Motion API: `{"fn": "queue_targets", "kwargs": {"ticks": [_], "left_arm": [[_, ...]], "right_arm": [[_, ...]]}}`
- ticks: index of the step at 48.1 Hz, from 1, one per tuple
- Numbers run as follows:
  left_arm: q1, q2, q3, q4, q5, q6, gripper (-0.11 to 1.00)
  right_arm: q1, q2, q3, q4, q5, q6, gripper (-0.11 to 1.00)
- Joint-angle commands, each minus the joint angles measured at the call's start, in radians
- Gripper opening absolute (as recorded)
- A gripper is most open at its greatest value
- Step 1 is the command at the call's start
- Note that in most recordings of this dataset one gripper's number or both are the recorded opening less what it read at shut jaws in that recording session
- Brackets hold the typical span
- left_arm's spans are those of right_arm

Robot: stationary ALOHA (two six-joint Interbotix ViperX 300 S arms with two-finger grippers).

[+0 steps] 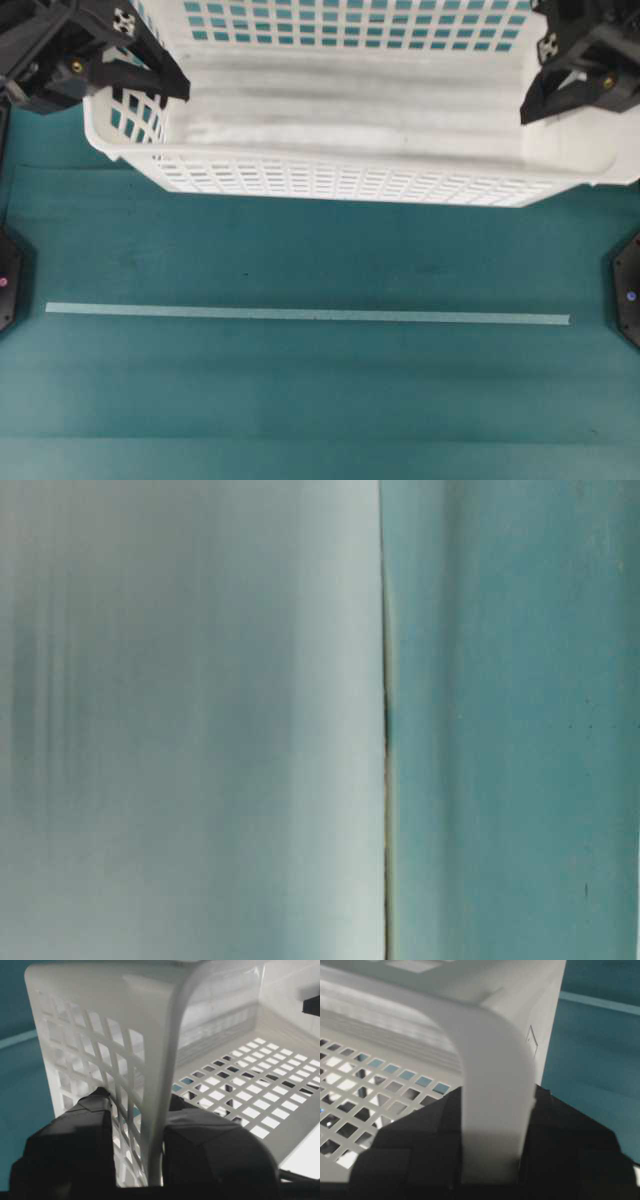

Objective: Lift the white basket with both hands.
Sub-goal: 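Lower the basket back onto the table with both grippers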

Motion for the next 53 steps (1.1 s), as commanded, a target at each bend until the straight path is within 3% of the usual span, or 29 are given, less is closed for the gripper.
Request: {"fn": "queue_targets", "kwargs": {"ticks": [1, 10, 21, 30, 53], "left_arm": [[-0.037, 0.021, 0.003, -0.008, -0.060, 0.006, 0.08], [-0.037, -0.021, 0.164, -0.008, -0.061, 0.006, 0.08], [-0.026, -0.072, 0.348, 0.000, -0.069, 0.006, 0.08], [-0.029, -0.067, 0.477, 0.000, -0.175, 0.006, 0.08], [-0.031, -0.012, 0.623, 0.000, -0.262, 0.006, 0.08]], "right_arm": [[0.008, 0.046, 0.043, 0.029, -0.110, -0.101, 0.20], [-0.008, 0.012, 0.230, 0.083, -0.161, -0.118, 0.20], [-0.014, -0.029, 0.465, 0.118, -0.383, -0.133, 0.20], [-0.031, -0.040, 0.548, 0.115, -0.425, -0.147, 0.20], [-0.032, -0.015, 0.723, 0.117, -0.569, -0.187, 0.20]]}}
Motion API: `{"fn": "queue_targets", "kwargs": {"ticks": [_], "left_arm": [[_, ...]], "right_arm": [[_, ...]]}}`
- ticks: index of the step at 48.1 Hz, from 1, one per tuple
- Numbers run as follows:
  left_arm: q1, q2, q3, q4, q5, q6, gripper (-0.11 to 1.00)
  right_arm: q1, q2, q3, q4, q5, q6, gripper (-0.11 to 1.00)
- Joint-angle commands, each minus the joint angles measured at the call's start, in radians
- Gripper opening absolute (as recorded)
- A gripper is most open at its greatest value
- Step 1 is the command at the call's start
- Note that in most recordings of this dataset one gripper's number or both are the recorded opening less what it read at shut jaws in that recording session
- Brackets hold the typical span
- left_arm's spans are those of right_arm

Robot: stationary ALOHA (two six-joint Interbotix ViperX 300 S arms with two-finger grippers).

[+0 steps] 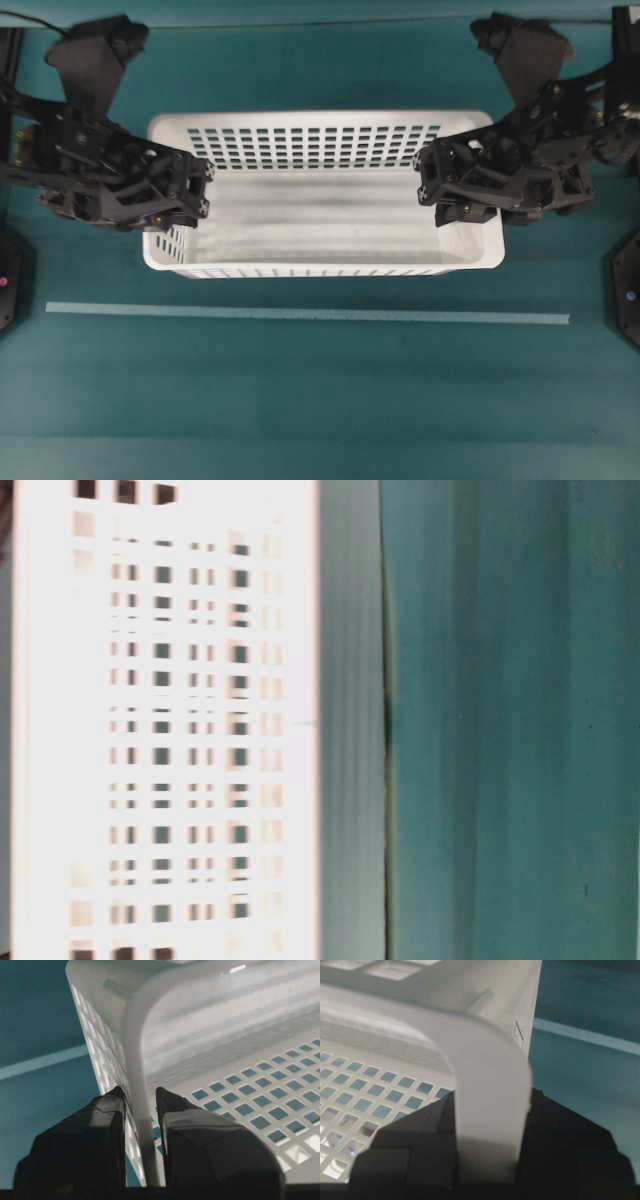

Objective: Lift the white basket with both hands.
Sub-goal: 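Lower the basket back onto the table with both grippers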

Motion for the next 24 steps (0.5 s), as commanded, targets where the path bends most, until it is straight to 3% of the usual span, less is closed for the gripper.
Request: {"fn": "queue_targets", "kwargs": {"ticks": [1, 24], "left_arm": [[-0.006, 0.018, 0.008, 0.006, -0.060, 0.008, 0.08], [0.003, 0.121, 0.092, 0.006, -0.192, 0.009, 0.05]], "right_arm": [[0.017, 0.026, 0.017, 0.009, -0.035, -0.029, 0.20], [0.049, 0.138, 0.094, -0.006, -0.141, -0.046, 0.20]]}}
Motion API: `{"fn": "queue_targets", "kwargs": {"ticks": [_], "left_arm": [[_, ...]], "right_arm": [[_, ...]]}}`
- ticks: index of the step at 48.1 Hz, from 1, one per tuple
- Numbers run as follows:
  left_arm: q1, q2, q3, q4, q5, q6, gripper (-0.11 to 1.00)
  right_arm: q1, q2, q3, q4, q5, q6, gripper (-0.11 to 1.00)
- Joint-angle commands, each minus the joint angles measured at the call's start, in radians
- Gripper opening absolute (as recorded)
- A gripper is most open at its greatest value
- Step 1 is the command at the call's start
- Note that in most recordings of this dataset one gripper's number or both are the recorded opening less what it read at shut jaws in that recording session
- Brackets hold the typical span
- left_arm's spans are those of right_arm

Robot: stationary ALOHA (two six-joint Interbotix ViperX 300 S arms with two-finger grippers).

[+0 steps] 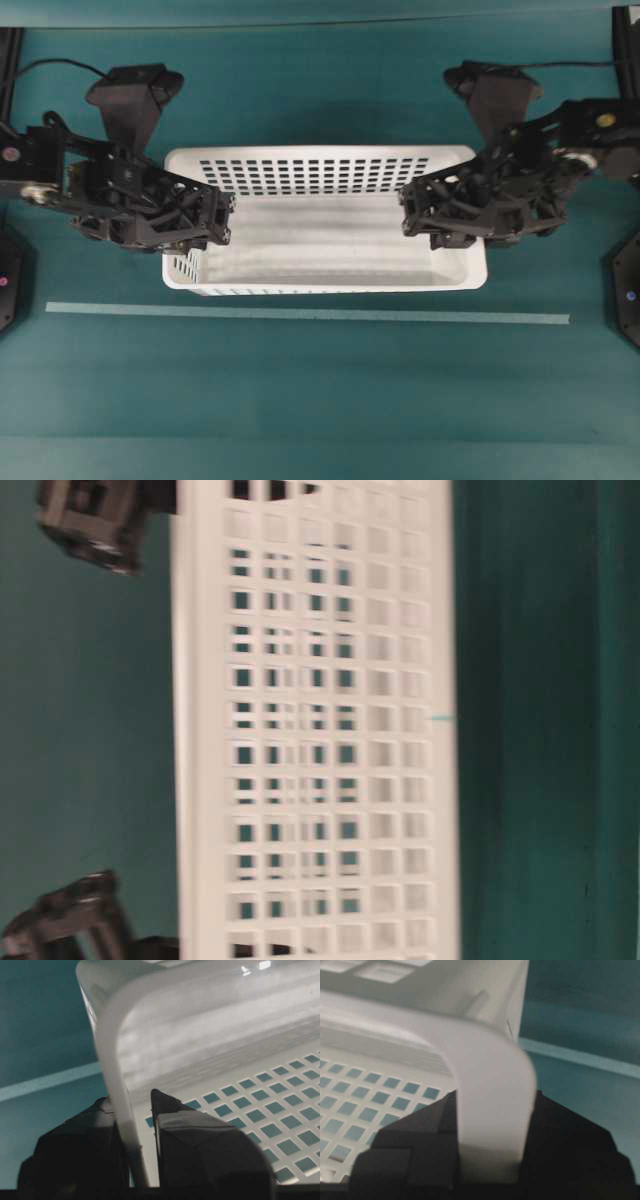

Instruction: Lift the white basket with both hands.

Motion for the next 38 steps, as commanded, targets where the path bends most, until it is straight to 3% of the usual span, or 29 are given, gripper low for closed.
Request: {"fn": "queue_targets", "kwargs": {"ticks": [1, 38], "left_arm": [[0.005, 0.029, -0.018, 0.002, -0.063, 0.011, 0.04], [-0.009, 0.135, 0.101, 0.009, -0.207, 0.006, 0.01]], "right_arm": [[0.028, 0.046, -0.008, 0.000, -0.049, -0.040, 0.20], [0.061, 0.137, 0.084, 0.015, -0.190, -0.054, 0.20]]}}
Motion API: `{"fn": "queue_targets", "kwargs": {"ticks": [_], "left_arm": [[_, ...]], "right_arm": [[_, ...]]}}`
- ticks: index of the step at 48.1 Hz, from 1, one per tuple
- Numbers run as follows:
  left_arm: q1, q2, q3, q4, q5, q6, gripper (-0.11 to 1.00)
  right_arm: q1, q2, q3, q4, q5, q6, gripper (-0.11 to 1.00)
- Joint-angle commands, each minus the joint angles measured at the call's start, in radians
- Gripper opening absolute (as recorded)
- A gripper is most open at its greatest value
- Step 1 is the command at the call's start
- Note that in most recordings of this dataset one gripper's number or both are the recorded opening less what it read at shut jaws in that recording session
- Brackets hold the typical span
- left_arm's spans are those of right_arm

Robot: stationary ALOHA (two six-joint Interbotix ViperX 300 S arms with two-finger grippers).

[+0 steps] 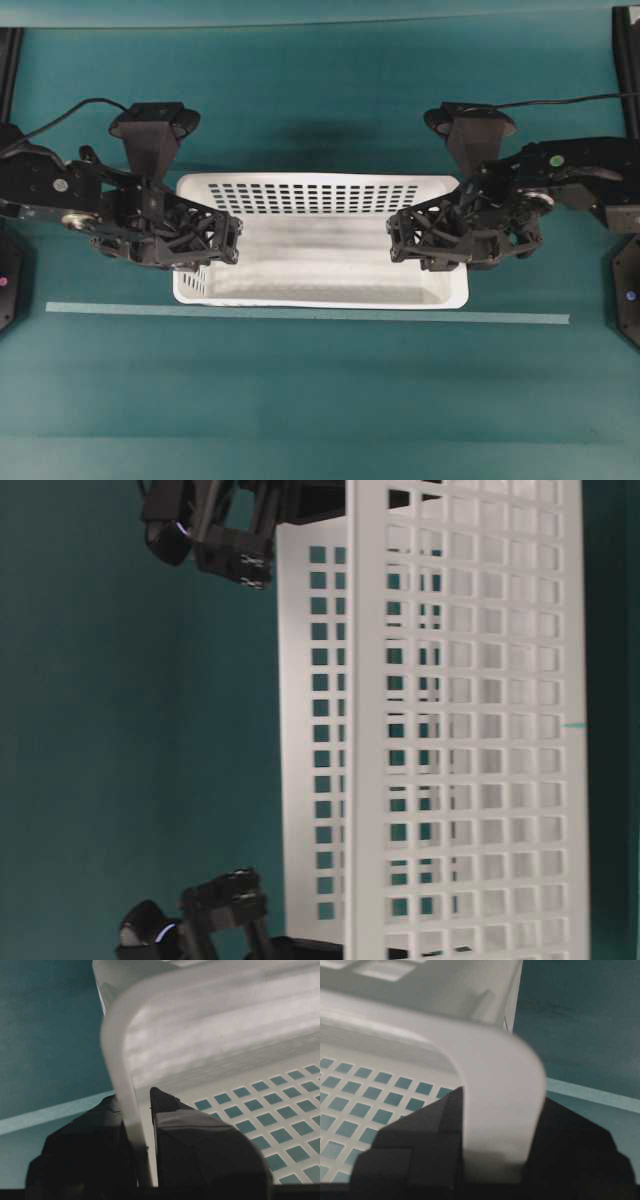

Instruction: Lift the white basket with both hands.

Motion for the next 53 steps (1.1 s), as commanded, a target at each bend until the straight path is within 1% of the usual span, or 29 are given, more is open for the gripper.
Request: {"fn": "queue_targets", "kwargs": {"ticks": [1, 10, 25, 39, 53], "left_arm": [[-0.005, 0.026, -0.020, 0.008, -0.046, 0.008, 0.01], [0.000, 0.057, -0.015, 0.008, -0.054, 0.011, 0.01], [0.008, 0.063, 0.003, 0.008, -0.058, 0.011, 0.01], [0.021, 0.081, 0.012, 0.008, -0.112, 0.011, -0.01], [0.018, 0.083, 0.014, 0.008, -0.123, 0.009, -0.01]], "right_arm": [[0.031, 0.035, -0.014, 0.005, -0.029, -0.032, 0.20], [0.037, 0.060, -0.014, 0.005, -0.038, -0.032, 0.20], [0.038, 0.084, -0.014, 0.003, -0.060, -0.034, 0.20], [0.040, 0.089, 0.003, 0.005, -0.058, -0.032, 0.20], [0.018, 0.091, 0.006, 0.005, -0.060, -0.038, 0.20]]}}
